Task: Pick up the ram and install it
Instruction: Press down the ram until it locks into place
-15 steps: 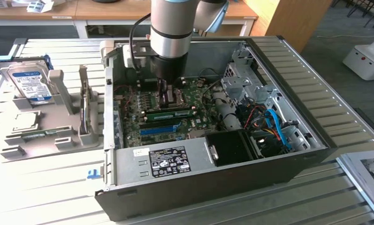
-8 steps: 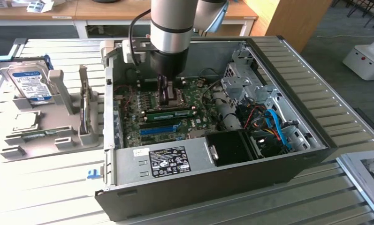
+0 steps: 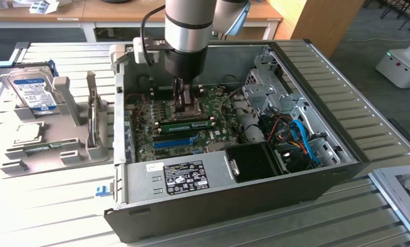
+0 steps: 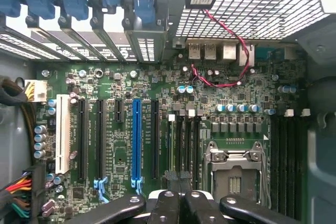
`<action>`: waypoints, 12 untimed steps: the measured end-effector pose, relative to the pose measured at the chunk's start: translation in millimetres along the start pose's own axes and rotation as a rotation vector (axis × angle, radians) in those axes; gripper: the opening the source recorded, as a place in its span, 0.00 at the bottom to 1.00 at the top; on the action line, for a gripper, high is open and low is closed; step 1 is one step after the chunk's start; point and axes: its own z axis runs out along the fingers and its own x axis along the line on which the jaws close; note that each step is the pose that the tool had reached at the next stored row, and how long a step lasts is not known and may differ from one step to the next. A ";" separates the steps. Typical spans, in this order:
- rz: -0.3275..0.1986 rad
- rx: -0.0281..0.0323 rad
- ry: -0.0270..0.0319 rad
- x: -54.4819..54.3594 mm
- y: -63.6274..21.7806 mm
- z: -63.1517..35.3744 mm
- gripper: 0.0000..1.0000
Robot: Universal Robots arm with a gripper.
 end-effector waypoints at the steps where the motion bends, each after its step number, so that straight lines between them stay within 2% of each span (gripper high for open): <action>1: 0.000 -0.0002 0.0001 -0.1 0.0 -1.6 0.10; 12: 0.000 -0.0008 0.0000 -0.7 0.4 -13.3 0.10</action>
